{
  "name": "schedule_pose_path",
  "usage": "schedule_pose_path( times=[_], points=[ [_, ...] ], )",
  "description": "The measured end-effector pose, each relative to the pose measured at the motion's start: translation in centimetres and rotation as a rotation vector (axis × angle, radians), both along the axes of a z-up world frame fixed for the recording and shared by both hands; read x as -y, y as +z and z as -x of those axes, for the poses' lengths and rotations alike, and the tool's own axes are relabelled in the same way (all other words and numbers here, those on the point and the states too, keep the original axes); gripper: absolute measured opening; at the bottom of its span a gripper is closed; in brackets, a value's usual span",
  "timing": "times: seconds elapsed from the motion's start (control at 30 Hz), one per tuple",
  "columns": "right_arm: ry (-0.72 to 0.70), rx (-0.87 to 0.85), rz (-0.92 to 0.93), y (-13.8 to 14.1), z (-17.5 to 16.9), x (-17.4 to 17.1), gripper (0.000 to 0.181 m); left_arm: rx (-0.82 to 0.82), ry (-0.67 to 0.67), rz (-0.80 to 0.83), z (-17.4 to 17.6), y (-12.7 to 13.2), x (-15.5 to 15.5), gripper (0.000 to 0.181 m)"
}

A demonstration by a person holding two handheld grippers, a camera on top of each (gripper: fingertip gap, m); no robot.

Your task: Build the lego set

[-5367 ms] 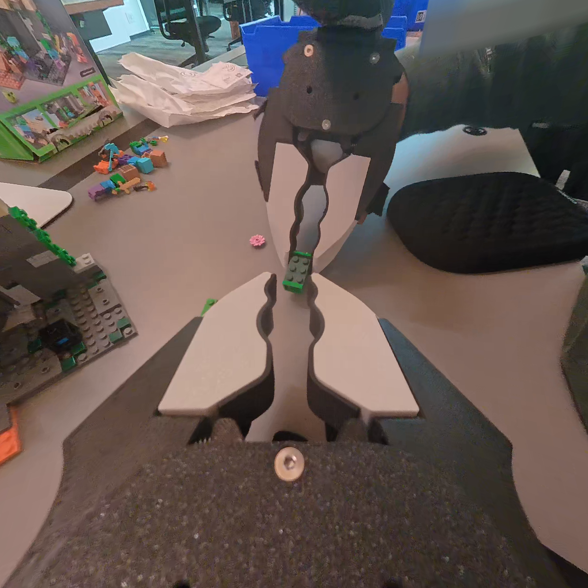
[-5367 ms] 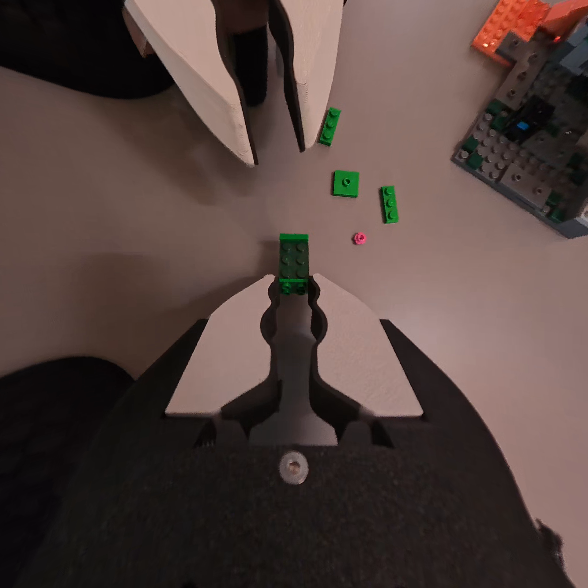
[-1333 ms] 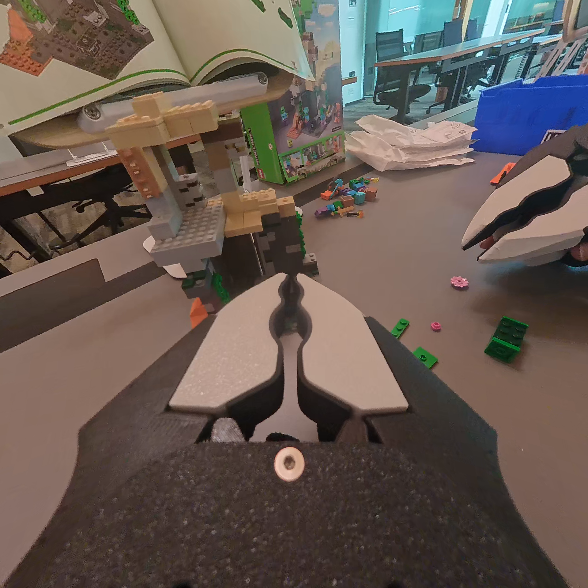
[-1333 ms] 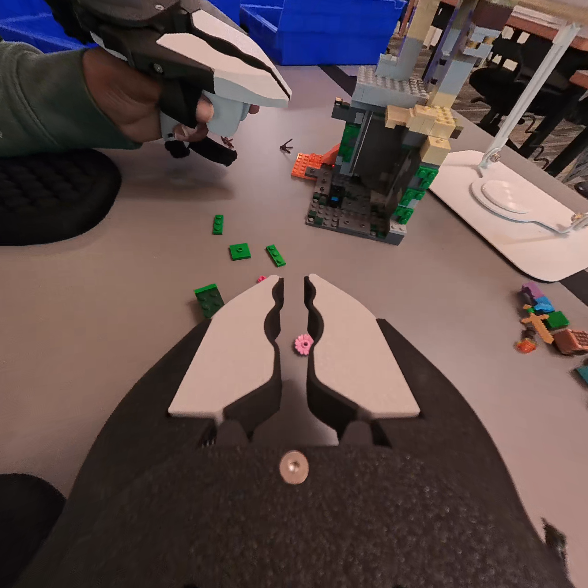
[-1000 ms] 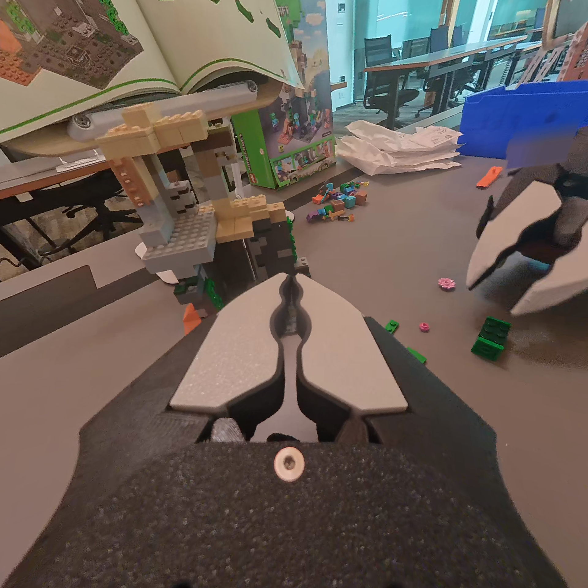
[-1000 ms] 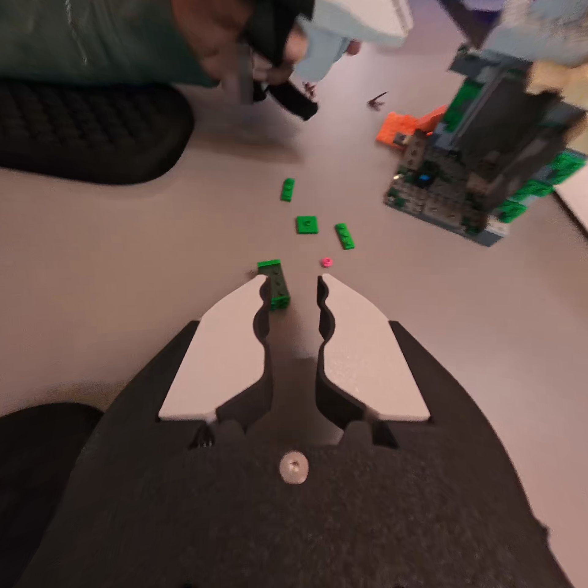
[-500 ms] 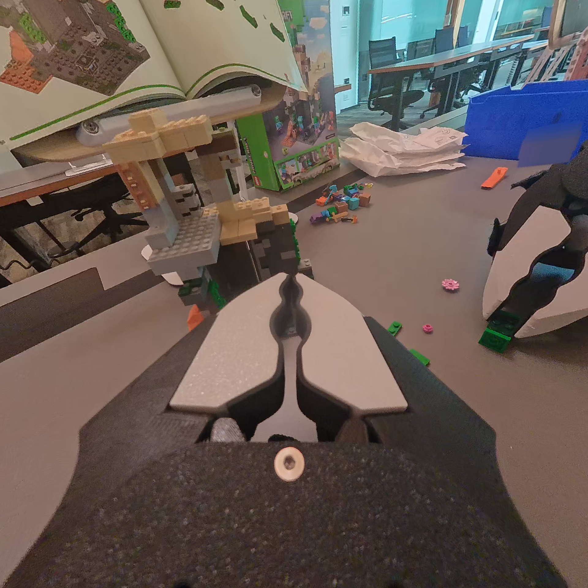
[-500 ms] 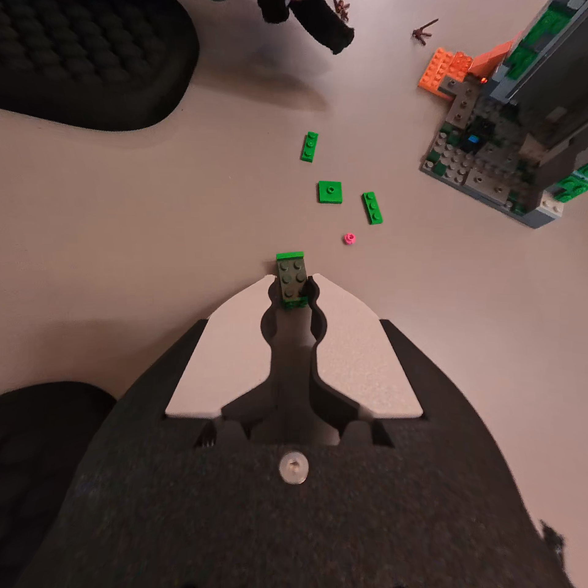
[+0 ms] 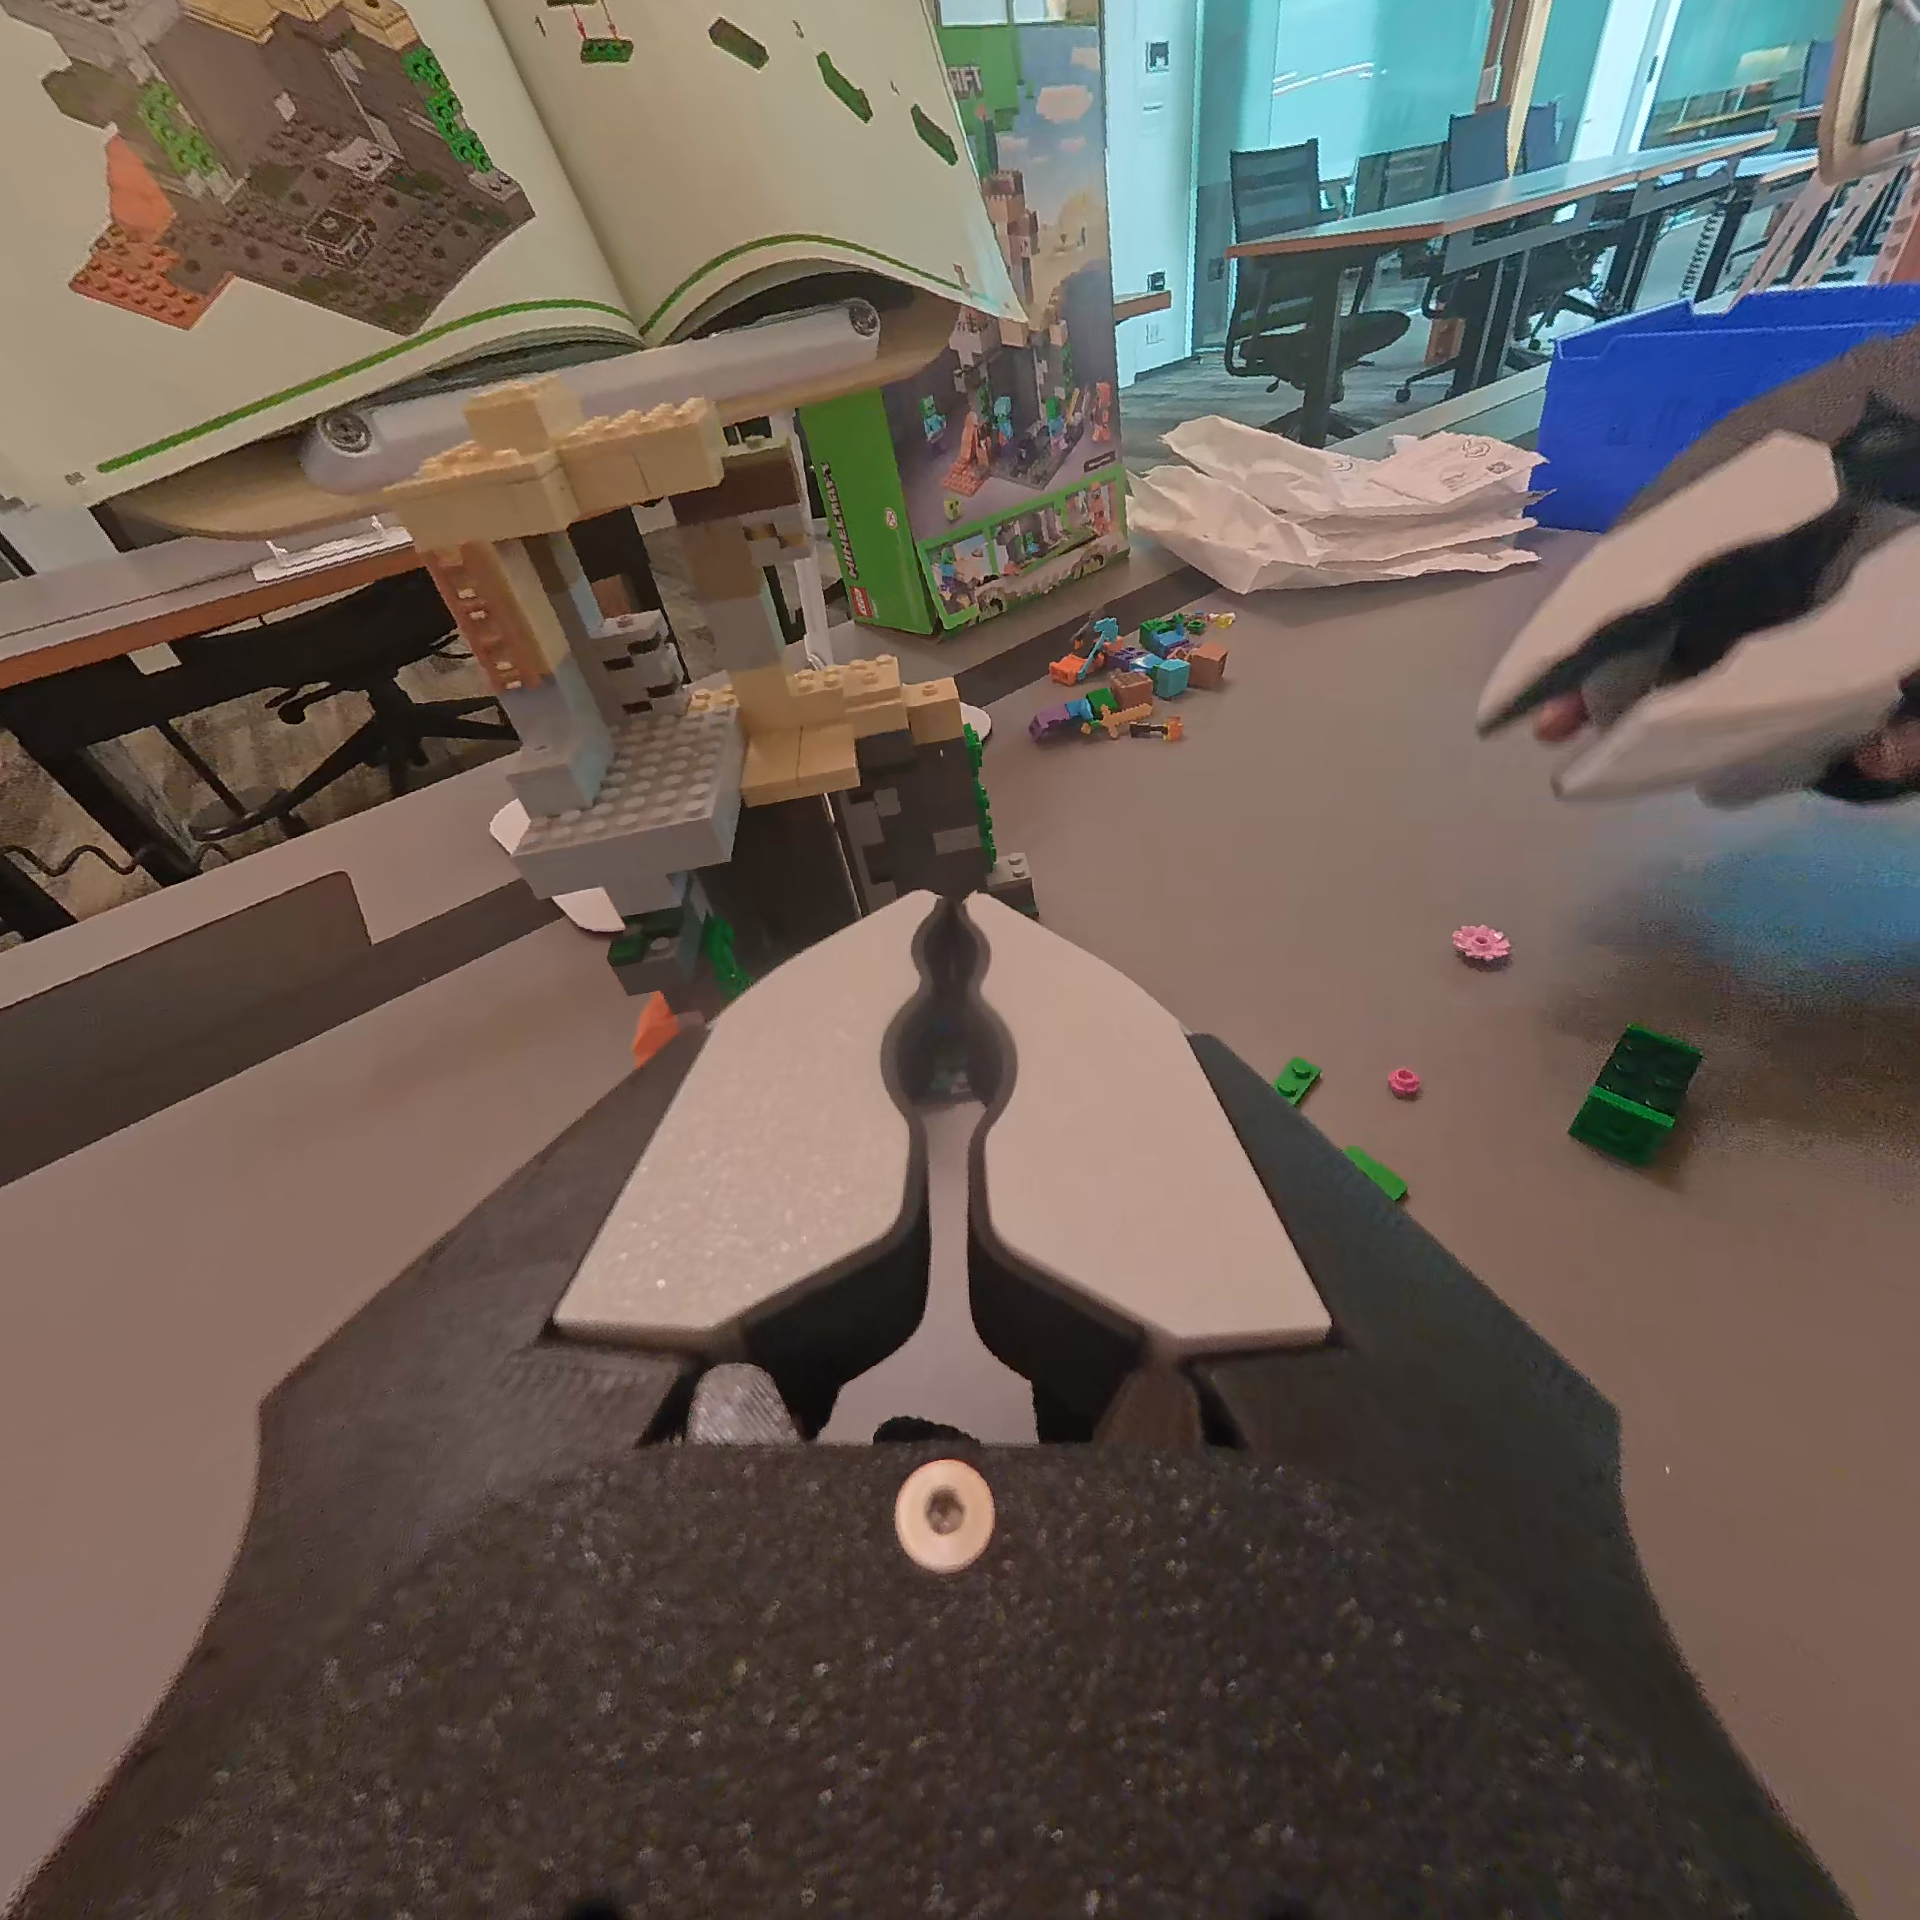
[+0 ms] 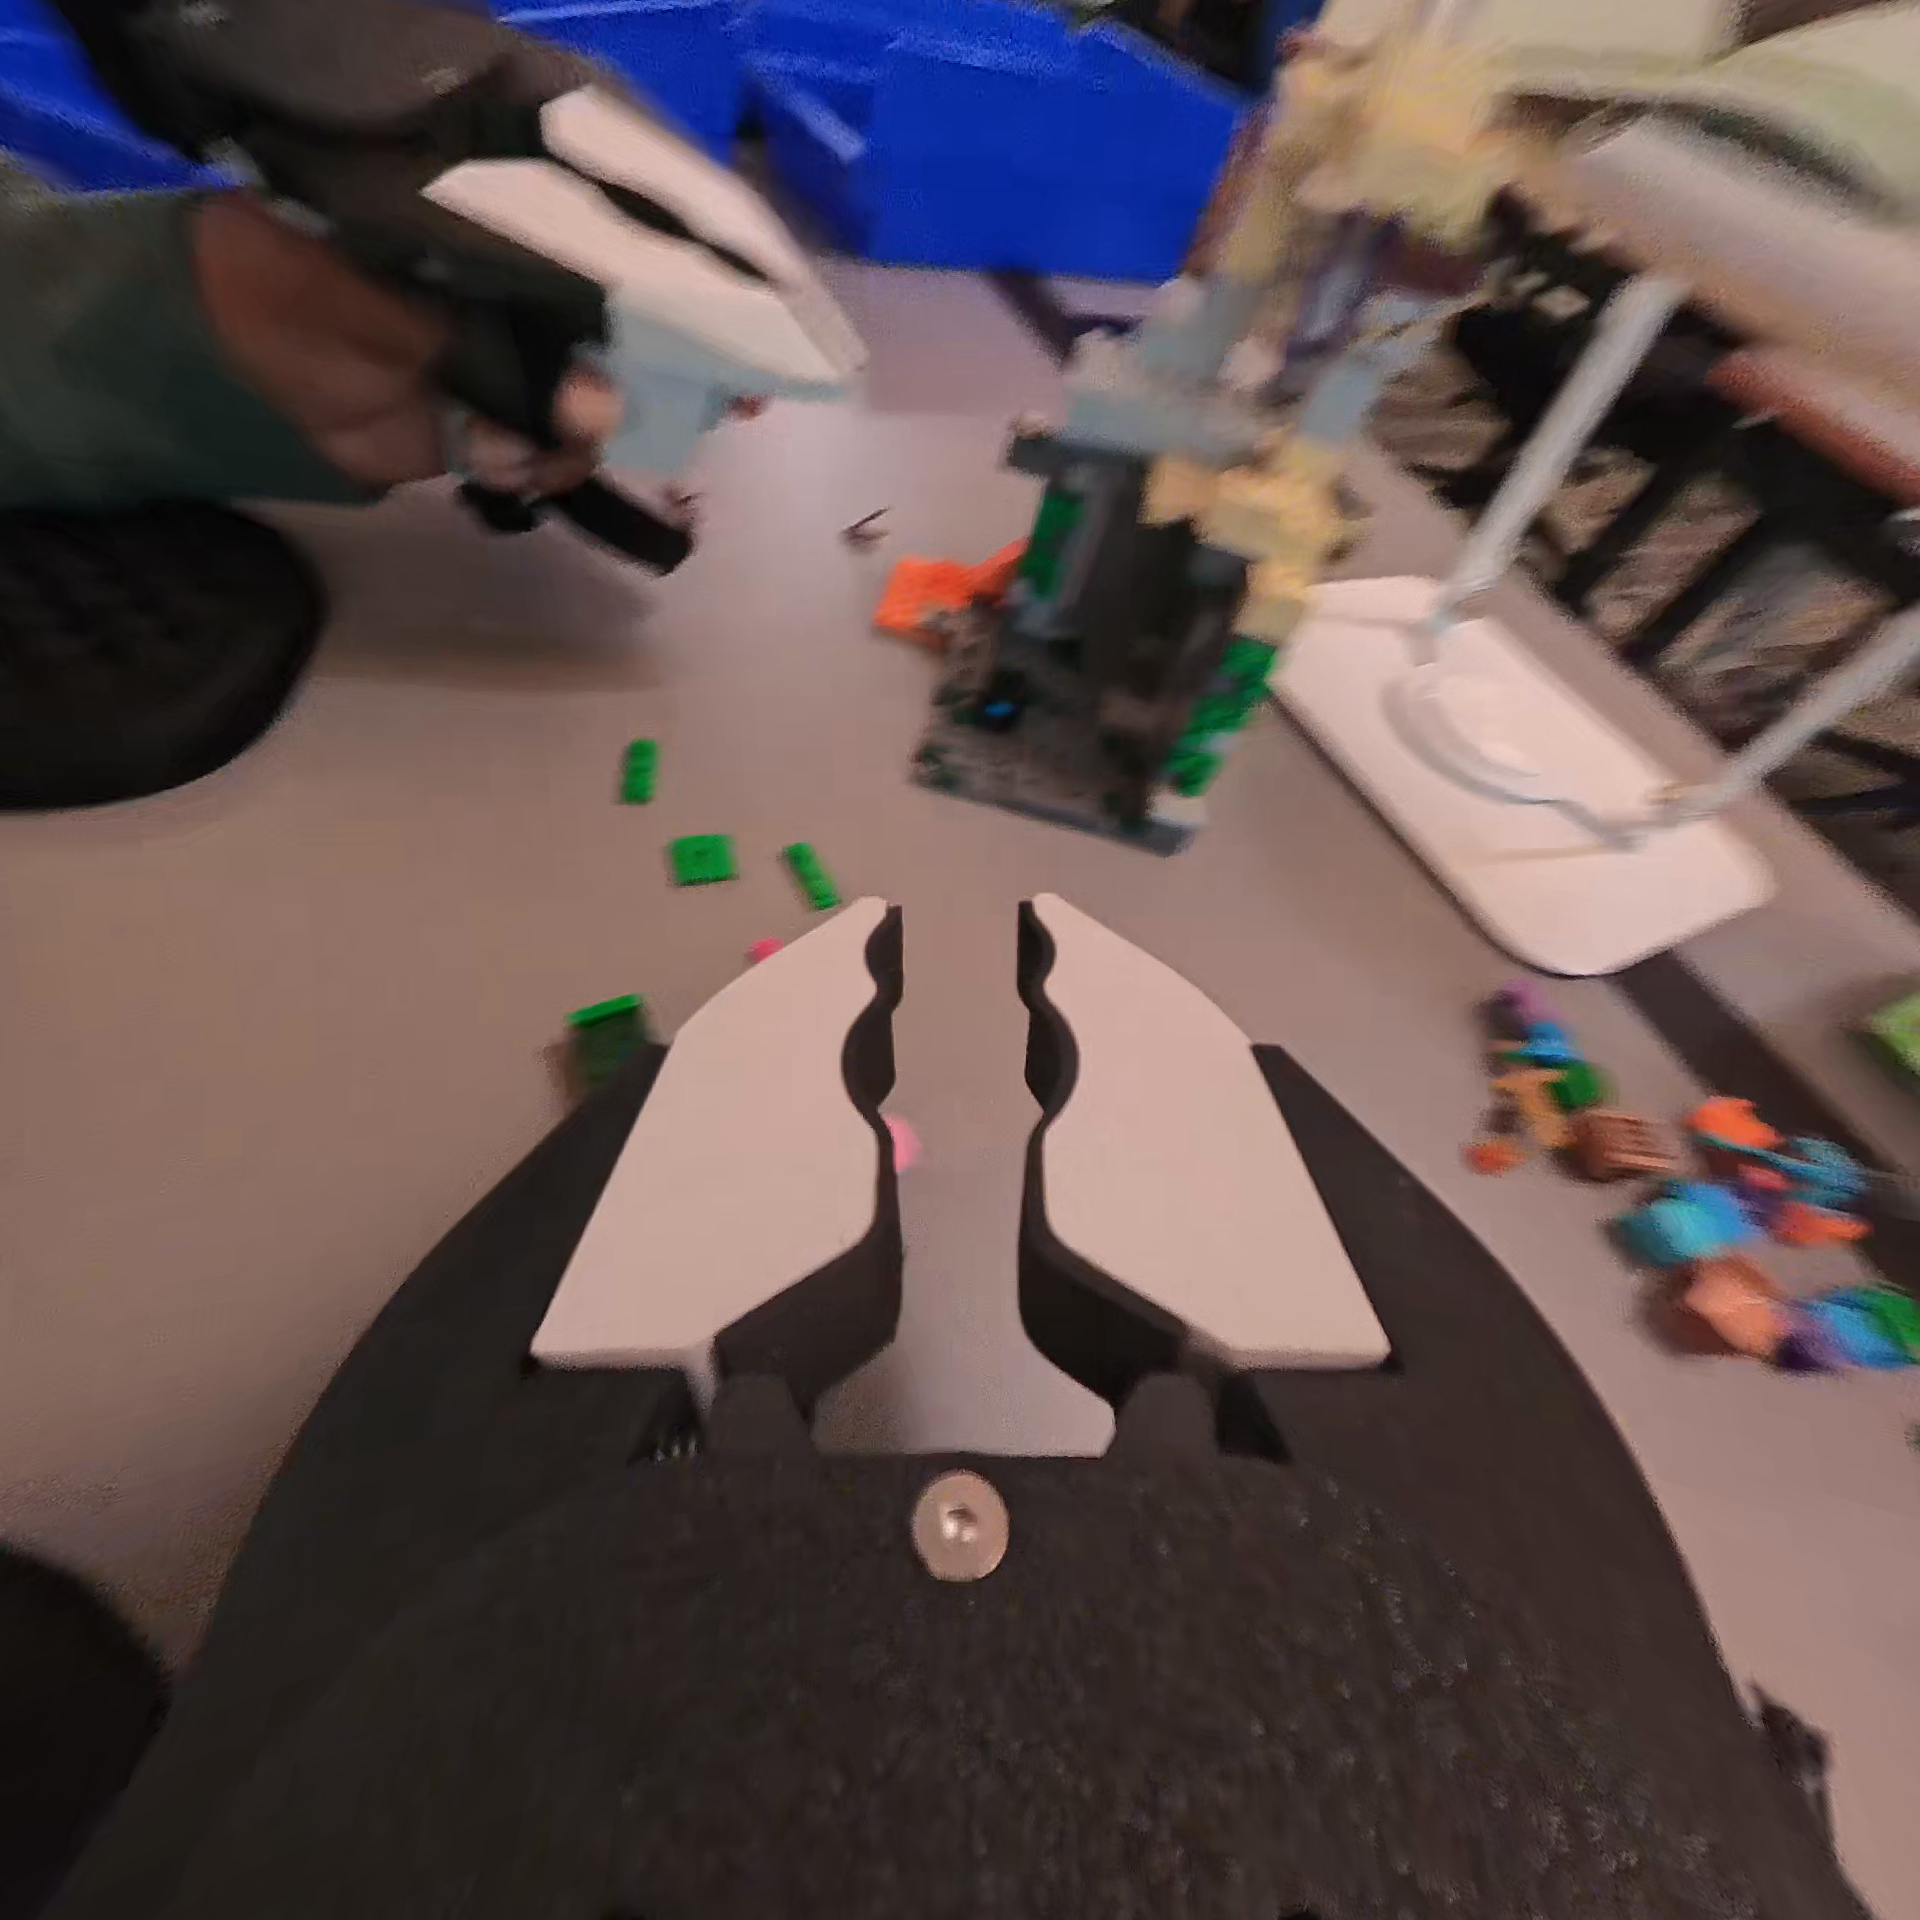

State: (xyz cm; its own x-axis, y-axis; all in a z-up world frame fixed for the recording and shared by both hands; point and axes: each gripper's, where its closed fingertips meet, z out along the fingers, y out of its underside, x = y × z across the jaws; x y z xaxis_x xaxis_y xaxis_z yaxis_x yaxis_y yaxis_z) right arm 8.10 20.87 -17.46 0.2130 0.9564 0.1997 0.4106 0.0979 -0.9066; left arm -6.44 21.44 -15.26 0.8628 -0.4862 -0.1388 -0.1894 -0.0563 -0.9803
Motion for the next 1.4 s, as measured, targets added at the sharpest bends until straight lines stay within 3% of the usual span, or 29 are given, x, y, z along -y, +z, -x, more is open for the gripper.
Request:
schedule_pose_path(
  times=[0.17, 0.3, 0.4, 0.5, 0.8, 0.97, 1.17, 1.4],
  points=[
    [-0.189, -0.005, -0.212, 6.0, -2.3, -8.3, 0.02, 0.018, 0.003, 0.008, 0.1, -0.1, -0.1, 0.0],
    [-0.301, 0.089, -0.426, 10.5, -3.2, -16.4, 0.021, 0.028, 0.006, 0.017, 0.3, -0.2, -0.2, 0.0],
    [-0.336, 0.21, -0.576, 11.7, -3.5, -21.6, 0.023, 0.032, 0.009, 0.024, 0.5, -0.4, -0.3, 0.0],
    [-0.314, 0.352, -0.699, 10.8, -3.7, -25.0, 0.028, 0.036, 0.01, 0.035, 0.6, -0.7, -0.4, 0.0],
    [-0.273, 0.466, -0.89, 8.9, -3.0, -27.6, 0.028, 0.063, -0.003, 0.074, 0.7, -1.5, -0.8, 0.0],
    [-0.272, 0.481, -0.917, 8.4, -3.0, -28.1, 0.015, 0.062, -0.004, 0.074, 0.7, -1.5, -0.7, 0.0],
    [-0.238, 0.494, -0.872, 8.4, -3.2, -28.0, 0.0, 0.063, -0.014, 0.085, 0.5, -1.7, -0.7, 0.0],
    [-0.187, 0.472, -0.669, 8.2, -3.4, -28.1, 0.0, 0.061, -0.017, 0.092, 0.5, -1.8, -0.7, 0.0]
  ],
)
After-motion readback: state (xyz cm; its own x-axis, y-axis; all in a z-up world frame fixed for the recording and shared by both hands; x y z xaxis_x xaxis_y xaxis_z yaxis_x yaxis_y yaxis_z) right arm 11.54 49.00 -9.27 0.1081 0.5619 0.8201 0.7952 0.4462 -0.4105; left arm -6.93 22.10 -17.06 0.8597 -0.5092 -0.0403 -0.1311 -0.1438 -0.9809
